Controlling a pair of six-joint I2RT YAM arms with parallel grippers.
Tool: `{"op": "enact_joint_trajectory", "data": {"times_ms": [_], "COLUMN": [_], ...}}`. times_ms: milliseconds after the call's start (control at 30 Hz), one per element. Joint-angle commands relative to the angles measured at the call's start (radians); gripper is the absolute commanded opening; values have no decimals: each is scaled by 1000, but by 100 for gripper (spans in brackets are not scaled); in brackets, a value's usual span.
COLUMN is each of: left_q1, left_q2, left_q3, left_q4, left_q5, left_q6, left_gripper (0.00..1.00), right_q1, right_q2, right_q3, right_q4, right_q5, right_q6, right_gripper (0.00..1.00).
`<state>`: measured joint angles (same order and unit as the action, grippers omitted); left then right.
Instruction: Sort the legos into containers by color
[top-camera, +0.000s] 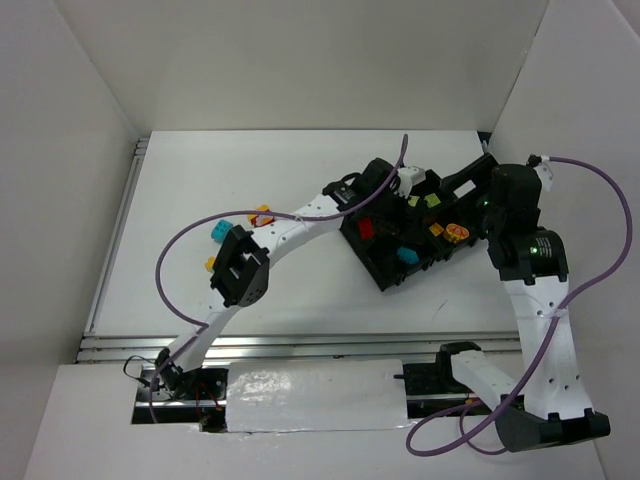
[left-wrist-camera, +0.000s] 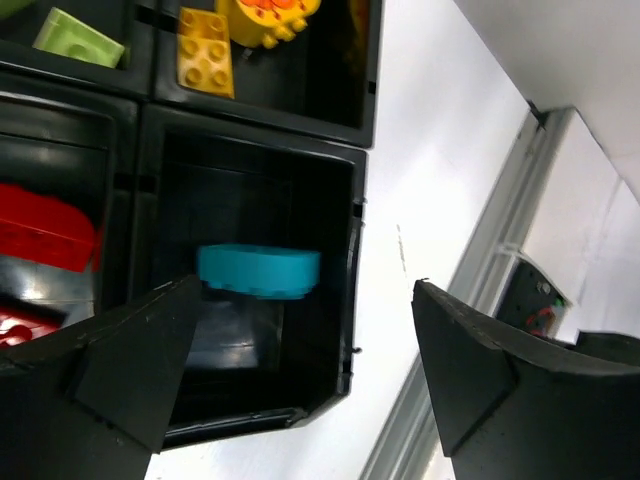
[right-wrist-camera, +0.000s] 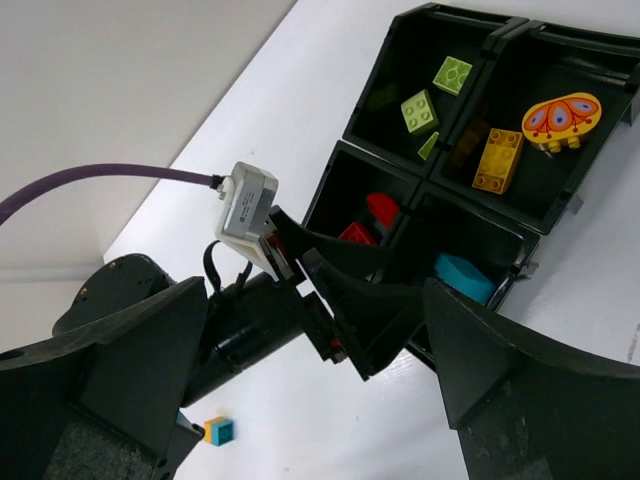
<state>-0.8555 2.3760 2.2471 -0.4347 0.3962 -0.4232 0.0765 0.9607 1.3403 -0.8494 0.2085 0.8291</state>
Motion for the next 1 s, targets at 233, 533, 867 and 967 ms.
{"op": "enact_joint_trajectory", "data": {"times_ms": [233, 533, 867, 967], "left_q1": [119, 415, 618, 676], "left_q2": [-308, -584, -580, -545], "left_q3": [-113, -378, -612, -662], "left_q4": [-19, -343, -305, -282], "left_q5": [-154, -628, -649, -617], "left_q6": [-17, -146, -60, -68], "left_gripper": [99, 99, 94, 95], "right_q1": [9, 305, 476, 477], "right_q2": [15, 257, 476, 495], "right_q3": [31, 121, 198, 207], "right_q4": [91, 104, 154, 132], "right_q5": [-57, 67, -41, -52], "right_q6": [-48, -194, -199, -235], "right_gripper": [95, 95, 96, 96]}}
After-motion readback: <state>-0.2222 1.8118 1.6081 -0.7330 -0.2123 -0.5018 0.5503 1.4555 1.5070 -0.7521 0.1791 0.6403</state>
